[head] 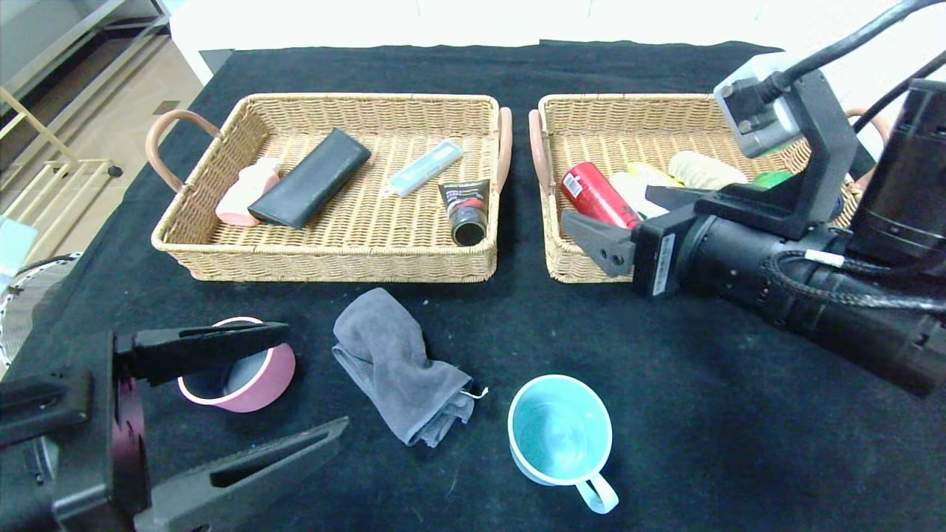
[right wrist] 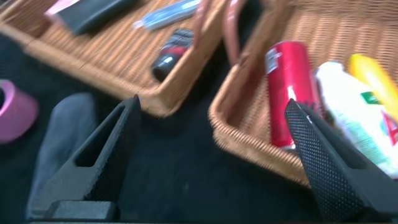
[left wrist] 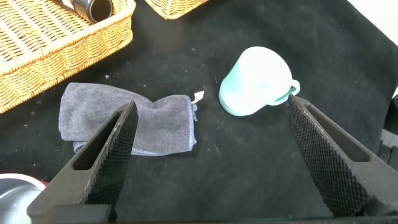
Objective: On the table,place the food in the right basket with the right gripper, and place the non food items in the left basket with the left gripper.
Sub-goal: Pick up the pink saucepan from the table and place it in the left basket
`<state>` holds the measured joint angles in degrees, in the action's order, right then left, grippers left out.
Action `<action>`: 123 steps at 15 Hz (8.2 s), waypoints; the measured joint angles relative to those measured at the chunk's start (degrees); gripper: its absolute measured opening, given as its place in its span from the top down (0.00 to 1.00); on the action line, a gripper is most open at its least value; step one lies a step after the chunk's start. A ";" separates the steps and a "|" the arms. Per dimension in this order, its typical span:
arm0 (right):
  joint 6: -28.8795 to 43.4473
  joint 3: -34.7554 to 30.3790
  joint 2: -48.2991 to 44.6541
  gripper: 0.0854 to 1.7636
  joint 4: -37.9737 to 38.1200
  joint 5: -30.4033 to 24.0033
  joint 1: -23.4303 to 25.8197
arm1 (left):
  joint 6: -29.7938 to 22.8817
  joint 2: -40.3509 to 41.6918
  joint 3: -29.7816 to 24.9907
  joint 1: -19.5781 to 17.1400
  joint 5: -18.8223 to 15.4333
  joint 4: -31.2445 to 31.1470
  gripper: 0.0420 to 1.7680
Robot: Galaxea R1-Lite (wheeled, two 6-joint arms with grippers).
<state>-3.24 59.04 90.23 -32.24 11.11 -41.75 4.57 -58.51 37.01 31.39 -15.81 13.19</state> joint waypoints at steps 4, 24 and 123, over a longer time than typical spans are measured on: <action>-1.07 -6.25 -4.55 0.04 0.63 -8.13 0.52 | 0.85 0.20 0.00 -1.05 0.49 -0.02 0.03; -7.03 -26.33 -17.99 0.04 -1.27 -30.17 9.26 | 2.07 1.00 -0.72 -1.44 0.66 -0.71 0.03; -8.02 -29.06 -19.98 0.03 -2.93 -32.49 12.32 | 1.12 -16.87 29.39 -11.85 27.77 -21.61 0.93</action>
<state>-11.26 29.98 70.25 -35.17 -21.38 -29.43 5.69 -75.39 66.40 19.54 11.96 -8.42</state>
